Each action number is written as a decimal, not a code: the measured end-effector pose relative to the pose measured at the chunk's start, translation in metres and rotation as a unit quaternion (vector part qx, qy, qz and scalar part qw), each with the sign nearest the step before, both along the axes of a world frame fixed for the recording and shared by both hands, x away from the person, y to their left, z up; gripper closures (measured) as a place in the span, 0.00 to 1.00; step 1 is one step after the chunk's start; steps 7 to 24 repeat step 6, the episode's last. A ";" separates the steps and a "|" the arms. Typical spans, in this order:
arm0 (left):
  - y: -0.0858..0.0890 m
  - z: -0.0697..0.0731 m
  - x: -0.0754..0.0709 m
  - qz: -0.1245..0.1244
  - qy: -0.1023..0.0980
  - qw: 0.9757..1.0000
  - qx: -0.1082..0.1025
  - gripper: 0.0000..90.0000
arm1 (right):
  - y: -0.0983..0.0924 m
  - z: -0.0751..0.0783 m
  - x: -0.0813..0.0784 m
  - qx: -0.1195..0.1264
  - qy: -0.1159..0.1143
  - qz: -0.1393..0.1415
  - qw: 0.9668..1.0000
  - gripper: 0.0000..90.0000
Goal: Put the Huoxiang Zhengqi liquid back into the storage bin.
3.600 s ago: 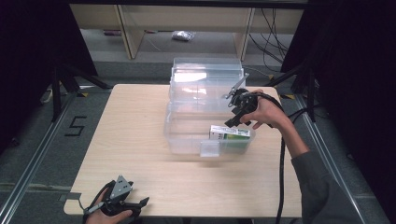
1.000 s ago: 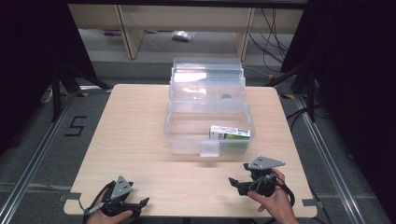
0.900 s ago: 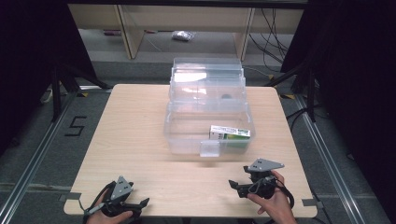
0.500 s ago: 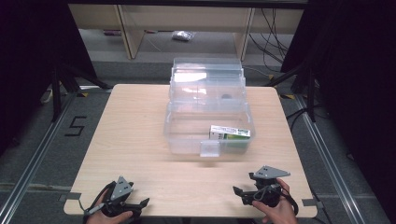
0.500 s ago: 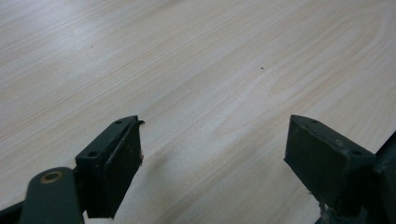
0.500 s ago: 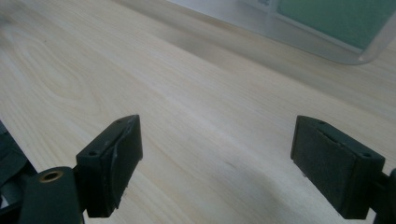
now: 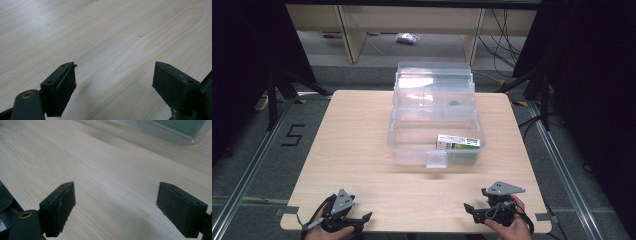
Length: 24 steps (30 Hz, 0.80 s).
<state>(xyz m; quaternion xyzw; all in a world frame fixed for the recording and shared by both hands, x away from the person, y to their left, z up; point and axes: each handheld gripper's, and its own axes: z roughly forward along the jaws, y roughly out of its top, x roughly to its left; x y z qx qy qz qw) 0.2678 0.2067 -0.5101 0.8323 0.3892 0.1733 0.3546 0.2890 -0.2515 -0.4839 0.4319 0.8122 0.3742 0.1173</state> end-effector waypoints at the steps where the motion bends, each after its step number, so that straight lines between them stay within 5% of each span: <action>1: 0.001 0.000 0.001 -0.003 0.000 1.000 0.005 0.20 | 0.000 0.000 0.000 0.000 0.000 0.000 1.000 0.18; 24: 0.000 0.000 0.000 -0.001 0.000 1.000 0.005 0.20 | -0.001 0.000 0.001 0.003 -0.005 -0.001 1.000 0.18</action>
